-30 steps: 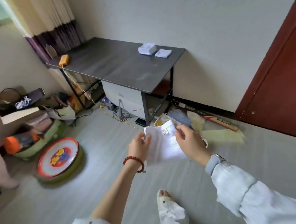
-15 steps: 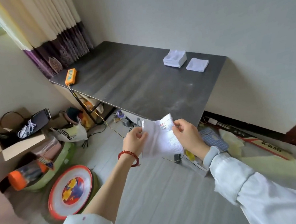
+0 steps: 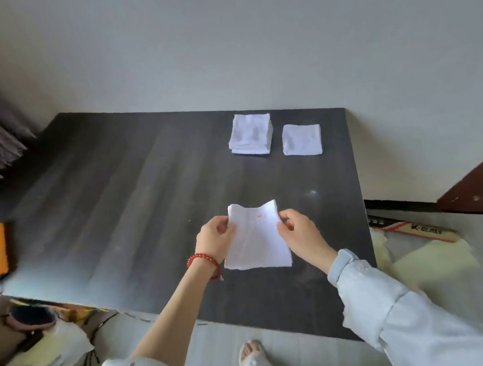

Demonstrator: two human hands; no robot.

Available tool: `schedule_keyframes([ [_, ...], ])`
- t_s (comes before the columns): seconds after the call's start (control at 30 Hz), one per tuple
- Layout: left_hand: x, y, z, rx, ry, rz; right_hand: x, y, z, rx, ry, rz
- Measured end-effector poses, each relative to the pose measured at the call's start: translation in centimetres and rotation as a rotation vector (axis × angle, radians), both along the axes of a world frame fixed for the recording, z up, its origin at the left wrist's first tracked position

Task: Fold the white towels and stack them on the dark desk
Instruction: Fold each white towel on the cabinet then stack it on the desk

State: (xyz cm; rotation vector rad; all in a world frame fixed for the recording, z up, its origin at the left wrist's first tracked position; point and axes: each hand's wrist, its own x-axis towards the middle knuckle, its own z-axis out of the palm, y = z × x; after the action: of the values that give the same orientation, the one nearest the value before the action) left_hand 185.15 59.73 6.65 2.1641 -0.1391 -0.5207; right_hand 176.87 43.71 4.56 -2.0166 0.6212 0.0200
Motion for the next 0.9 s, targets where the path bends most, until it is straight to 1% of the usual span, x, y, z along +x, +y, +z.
schedule_keyframes([
  [0.17,8.0,-7.4,-1.0,-0.035,0.065,-0.199,5.8,-5.5,-0.4,-0.050,0.066,-0.157],
  [0.27,11.6,-12.5,-1.7,-0.047,0.056,-0.255,8.7,-9.9,-0.5,-0.103,0.058,-0.236],
  [0.47,19.0,-23.4,-3.2,-0.011,-0.021,-0.234,16.4,-20.1,-2.1,-0.193,0.029,-0.318],
  [0.63,23.7,-31.3,-6.9,0.047,-0.043,-0.189,21.7,-27.0,-5.7,-0.227,0.051,-0.337],
  [0.73,25.0,-33.7,-9.1,0.086,-0.046,-0.136,23.4,-29.3,-8.1,-0.213,0.069,-0.314],
  [0.9,25.7,-34.6,-12.1,0.155,-0.055,-0.080,24.8,-30.7,-11.1,-0.227,0.095,-0.285],
])
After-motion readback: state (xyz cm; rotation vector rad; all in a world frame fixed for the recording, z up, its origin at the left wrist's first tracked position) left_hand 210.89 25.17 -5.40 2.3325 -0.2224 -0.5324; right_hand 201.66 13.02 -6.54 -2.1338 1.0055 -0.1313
